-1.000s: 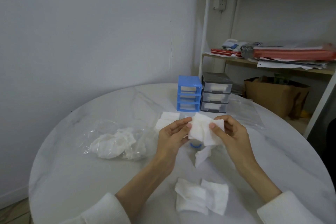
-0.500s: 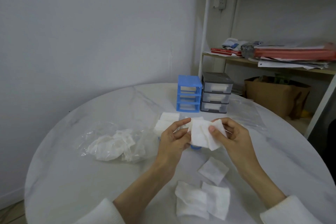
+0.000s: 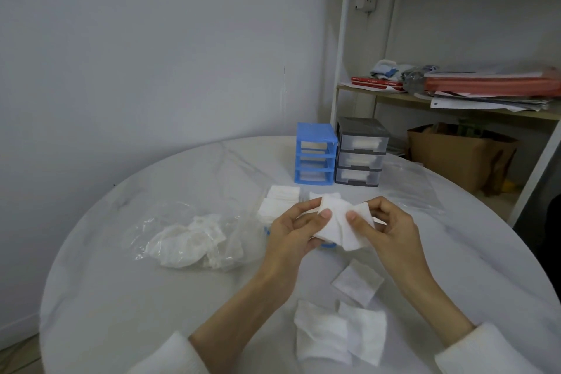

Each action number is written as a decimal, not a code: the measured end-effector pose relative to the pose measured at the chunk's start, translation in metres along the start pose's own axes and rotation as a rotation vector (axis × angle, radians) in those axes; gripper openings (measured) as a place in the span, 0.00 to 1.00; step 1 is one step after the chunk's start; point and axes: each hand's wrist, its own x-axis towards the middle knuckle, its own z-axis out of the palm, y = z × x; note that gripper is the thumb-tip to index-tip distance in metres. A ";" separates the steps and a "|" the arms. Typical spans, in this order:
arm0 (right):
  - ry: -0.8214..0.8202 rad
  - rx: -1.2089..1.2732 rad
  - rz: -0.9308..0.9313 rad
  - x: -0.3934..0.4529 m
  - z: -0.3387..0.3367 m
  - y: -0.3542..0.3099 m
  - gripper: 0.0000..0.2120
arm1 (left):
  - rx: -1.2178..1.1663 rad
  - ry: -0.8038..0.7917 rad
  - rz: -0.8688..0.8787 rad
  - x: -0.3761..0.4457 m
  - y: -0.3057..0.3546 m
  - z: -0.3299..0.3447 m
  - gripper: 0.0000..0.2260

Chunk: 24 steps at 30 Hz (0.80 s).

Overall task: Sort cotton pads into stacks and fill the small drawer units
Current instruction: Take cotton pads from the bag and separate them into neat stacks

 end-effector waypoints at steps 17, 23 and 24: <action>-0.005 0.192 0.066 -0.001 -0.001 -0.005 0.11 | -0.020 0.057 0.006 0.003 -0.005 -0.004 0.12; -0.094 0.146 -0.038 -0.006 0.001 -0.006 0.12 | -0.020 -0.006 -0.055 0.000 -0.006 -0.001 0.09; -0.099 0.133 -0.043 -0.006 0.002 -0.005 0.12 | -0.024 -0.011 -0.062 0.000 -0.006 0.000 0.08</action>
